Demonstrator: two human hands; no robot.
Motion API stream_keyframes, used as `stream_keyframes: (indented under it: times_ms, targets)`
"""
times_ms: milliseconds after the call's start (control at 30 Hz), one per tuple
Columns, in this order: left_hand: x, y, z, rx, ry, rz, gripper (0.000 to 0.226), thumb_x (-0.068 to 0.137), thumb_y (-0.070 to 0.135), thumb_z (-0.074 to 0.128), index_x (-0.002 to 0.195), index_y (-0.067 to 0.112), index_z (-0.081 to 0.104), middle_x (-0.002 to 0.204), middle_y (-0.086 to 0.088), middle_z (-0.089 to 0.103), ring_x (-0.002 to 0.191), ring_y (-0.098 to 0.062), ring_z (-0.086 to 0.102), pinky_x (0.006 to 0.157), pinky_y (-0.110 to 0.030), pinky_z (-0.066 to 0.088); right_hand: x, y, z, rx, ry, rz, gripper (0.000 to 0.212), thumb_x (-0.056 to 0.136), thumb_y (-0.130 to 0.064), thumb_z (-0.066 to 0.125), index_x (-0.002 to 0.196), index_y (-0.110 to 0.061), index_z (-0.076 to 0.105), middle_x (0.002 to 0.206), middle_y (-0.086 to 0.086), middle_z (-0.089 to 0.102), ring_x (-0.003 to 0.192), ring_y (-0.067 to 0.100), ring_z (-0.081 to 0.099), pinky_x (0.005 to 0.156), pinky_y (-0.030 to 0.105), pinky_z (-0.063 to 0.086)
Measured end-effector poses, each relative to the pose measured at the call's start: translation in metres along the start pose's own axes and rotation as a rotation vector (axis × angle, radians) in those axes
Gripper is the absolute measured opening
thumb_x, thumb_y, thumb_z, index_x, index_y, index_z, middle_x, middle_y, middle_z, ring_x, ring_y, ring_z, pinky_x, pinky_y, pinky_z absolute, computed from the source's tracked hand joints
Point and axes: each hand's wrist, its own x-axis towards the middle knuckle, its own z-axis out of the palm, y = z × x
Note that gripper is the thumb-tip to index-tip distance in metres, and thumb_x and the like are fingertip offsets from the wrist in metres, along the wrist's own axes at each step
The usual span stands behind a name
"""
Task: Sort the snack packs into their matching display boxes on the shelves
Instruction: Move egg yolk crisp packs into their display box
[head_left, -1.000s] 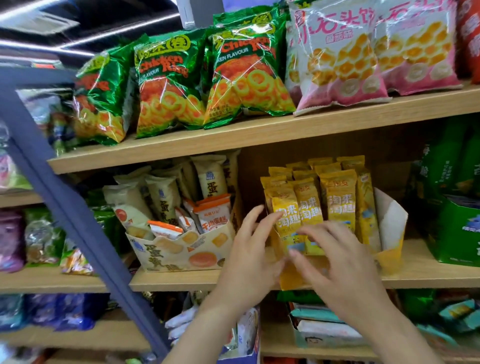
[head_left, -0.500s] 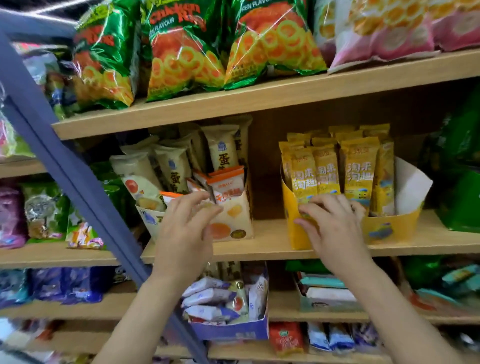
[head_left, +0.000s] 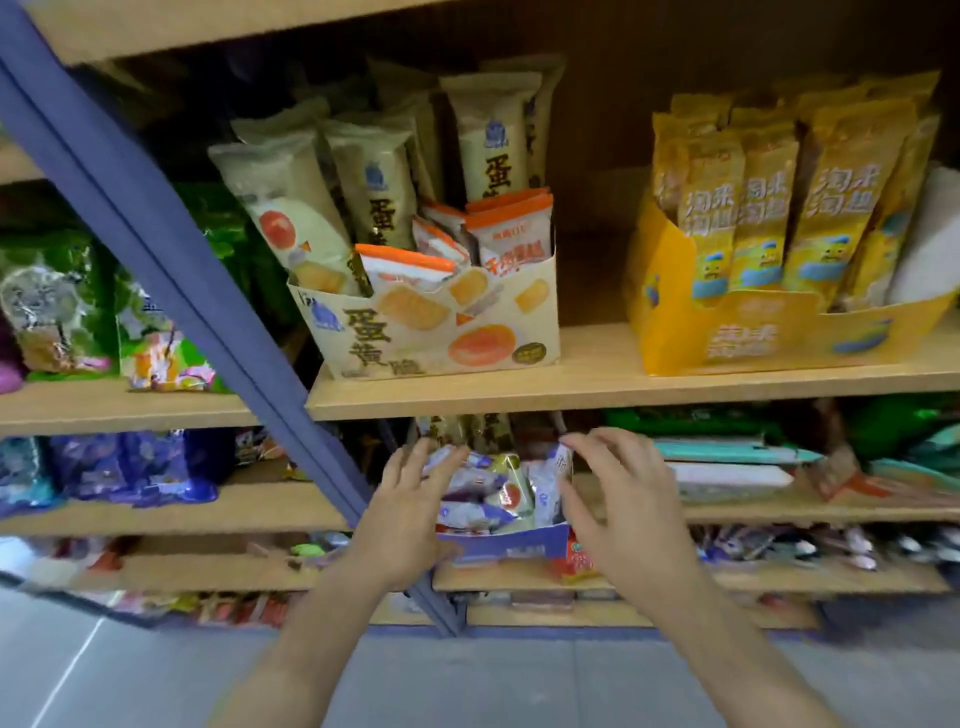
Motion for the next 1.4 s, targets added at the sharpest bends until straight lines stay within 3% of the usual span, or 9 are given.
stream_keyframes:
  times_ms: [200,333,567,733,867,1033,1233,1333,1400]
  targets:
    - [0.028,-0.006,0.011,0.031,0.128,0.027,0.094,0.085,0.048,0.068,0.154,0.036,0.004,0.151,0.0,0.03,0.138,-0.027,0.032,0.115,-0.049,0.023,-0.008,0.007,0.044,-0.105,-0.359,0.183,0.06,0.096,-0.041,0.052,0.147,-0.047,0.021,0.129,-0.002,0.047,0.117,0.022,0.042,0.092,0.039,0.046]
    - [0.033,0.001,0.008,0.059,0.14,0.042,0.096,0.084,0.039,0.071,0.153,0.025,0.007,0.146,0.001,0.036,0.136,-0.023,0.034,0.114,-0.045,0.02,0.006,0.004,0.059,-0.168,-0.413,0.196,0.056,0.097,-0.043,0.049,0.147,-0.046,0.025,0.137,0.003,0.042,0.119,0.026,0.039,0.094,0.039,0.045]
    - [0.027,-0.001,0.021,0.098,0.515,0.209,0.089,0.057,0.026,0.082,0.133,0.024,0.038,0.121,0.002,0.057,0.113,-0.023,0.05,0.106,-0.046,0.031,0.018,0.007,0.057,-0.044,-0.198,0.28,0.02,0.093,-0.026,0.06,0.108,-0.019,0.07,0.102,0.005,0.066,0.093,0.025,0.06,0.066,0.03,0.041]
    - [0.024,0.005,0.027,0.02,0.655,0.267,0.085,0.047,0.017,0.088,0.121,0.02,0.045,0.118,-0.005,0.054,0.112,-0.024,0.046,0.1,-0.05,0.042,0.019,0.014,0.046,0.207,0.033,0.432,0.005,0.086,-0.012,0.07,0.089,-0.012,0.074,0.086,0.001,0.071,0.064,0.016,0.056,0.056,0.024,0.034]
    - [0.015,0.031,0.022,-0.368,0.69,0.237,0.073,0.056,0.016,0.08,0.12,0.021,0.046,0.118,0.0,0.049,0.109,-0.021,0.049,0.09,-0.041,0.049,0.015,0.025,0.05,0.433,0.079,0.586,0.009,0.086,-0.011,0.07,0.091,-0.018,0.071,0.088,-0.002,0.071,0.056,0.008,0.049,0.055,0.022,0.035]
    - [0.019,0.081,0.041,-0.683,0.765,-0.012,0.068,0.064,0.026,0.087,0.122,0.018,0.052,0.114,0.003,0.048,0.101,-0.013,0.052,0.083,-0.035,0.052,0.005,0.022,0.06,0.586,0.145,0.653,0.023,0.086,-0.008,0.071,0.087,-0.031,0.069,0.096,0.002,0.07,0.073,0.013,0.059,0.068,0.027,0.046]
    - [0.041,0.118,0.043,-0.605,0.811,-0.325,0.073,0.062,0.046,0.082,0.121,0.026,0.044,0.108,-0.002,0.046,0.1,-0.027,0.052,0.076,-0.046,0.05,0.002,0.013,0.056,0.493,-0.014,0.571,0.024,0.093,-0.01,0.061,0.111,-0.018,0.073,0.113,0.002,0.057,0.092,0.003,0.057,0.08,0.008,0.04]
    - [0.053,0.119,0.031,-0.481,0.536,-0.43,0.077,0.073,0.058,0.074,0.127,0.015,0.039,0.121,-0.01,0.045,0.115,-0.031,0.044,0.086,-0.043,0.043,0.014,0.013,0.049,0.414,-0.191,0.515,0.035,0.098,-0.017,0.052,0.132,-0.016,0.061,0.129,0.004,0.046,0.11,0.015,0.053,0.093,0.021,0.039]
    - [0.062,0.109,0.023,-0.606,0.345,-0.395,0.071,0.082,0.058,0.067,0.124,0.007,0.041,0.124,-0.015,0.048,0.119,-0.033,0.044,0.095,-0.042,0.04,0.024,0.015,0.048,0.379,-0.306,0.494,0.041,0.099,-0.027,0.05,0.139,-0.021,0.052,0.136,0.006,0.042,0.122,0.023,0.047,0.101,0.034,0.038]
